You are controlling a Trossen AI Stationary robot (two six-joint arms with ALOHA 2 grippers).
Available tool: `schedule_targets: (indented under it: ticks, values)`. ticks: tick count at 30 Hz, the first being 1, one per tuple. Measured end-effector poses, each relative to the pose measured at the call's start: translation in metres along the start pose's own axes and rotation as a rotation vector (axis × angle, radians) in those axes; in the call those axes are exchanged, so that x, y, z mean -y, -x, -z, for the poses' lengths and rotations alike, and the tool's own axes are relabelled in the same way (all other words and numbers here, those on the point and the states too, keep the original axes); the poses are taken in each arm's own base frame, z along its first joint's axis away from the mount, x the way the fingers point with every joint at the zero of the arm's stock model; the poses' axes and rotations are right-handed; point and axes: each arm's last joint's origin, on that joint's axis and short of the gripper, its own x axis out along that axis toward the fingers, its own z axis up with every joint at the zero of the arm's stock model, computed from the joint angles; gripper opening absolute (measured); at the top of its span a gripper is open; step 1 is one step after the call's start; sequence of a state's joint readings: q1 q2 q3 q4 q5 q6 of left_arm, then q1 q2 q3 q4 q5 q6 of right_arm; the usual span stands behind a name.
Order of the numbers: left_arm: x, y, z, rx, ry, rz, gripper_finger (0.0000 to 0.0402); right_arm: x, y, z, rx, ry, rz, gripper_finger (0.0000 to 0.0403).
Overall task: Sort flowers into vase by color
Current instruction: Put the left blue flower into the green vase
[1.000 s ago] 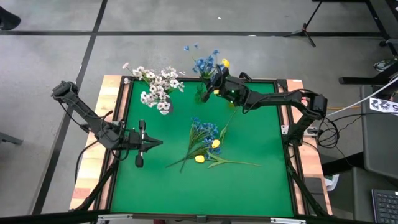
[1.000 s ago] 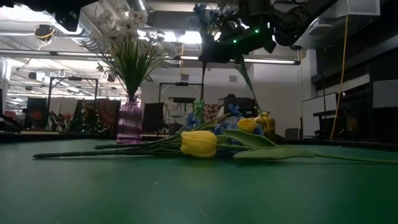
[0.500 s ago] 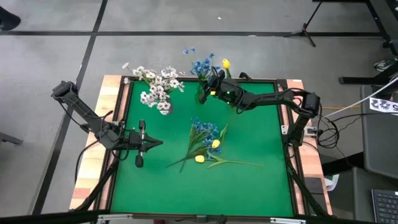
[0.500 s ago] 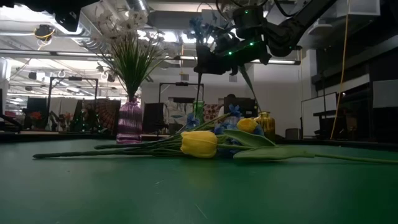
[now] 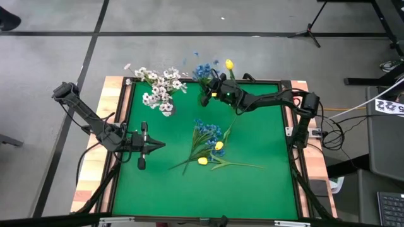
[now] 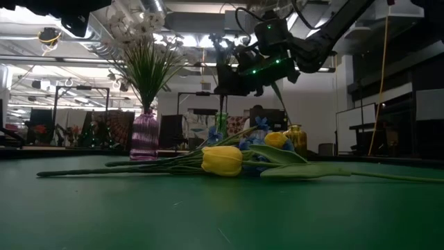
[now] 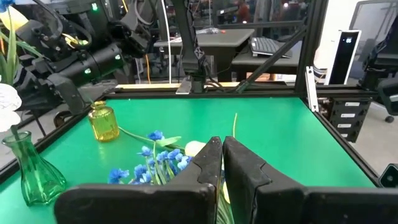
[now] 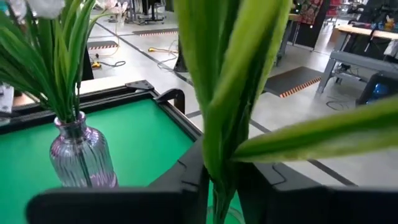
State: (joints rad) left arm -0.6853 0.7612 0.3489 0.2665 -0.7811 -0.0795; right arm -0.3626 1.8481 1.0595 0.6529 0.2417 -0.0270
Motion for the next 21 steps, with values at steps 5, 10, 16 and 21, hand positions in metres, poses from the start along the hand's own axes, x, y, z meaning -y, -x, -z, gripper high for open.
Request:
schedule_targets:
  ticks: [5, 10, 16, 21]
  values:
    - [0.000, 0.000, 0.000, 0.000, 0.000, 0.000, 0.0015, 0.000, 0.000, 0.000, 0.000, 0.006, -0.001, 0.0135]
    - [0.000, 0.000, 0.000, 0.000, 0.000, 0.000, 0.0015, -0.001, 0.000, 0.000, 0.001, 0.008, -0.025, 0.0195]
    - [0.000, 0.000, 0.000, 0.001, 0.003, 0.000, 0.0015, -0.001, 0.005, -0.005, -0.022, 0.068, -0.063, 0.0227]
    - [0.000, 0.000, 0.000, 0.004, 0.005, 0.000, 0.0015, 0.002, 0.019, -0.018, -0.088, 0.146, -0.070, 0.0229]
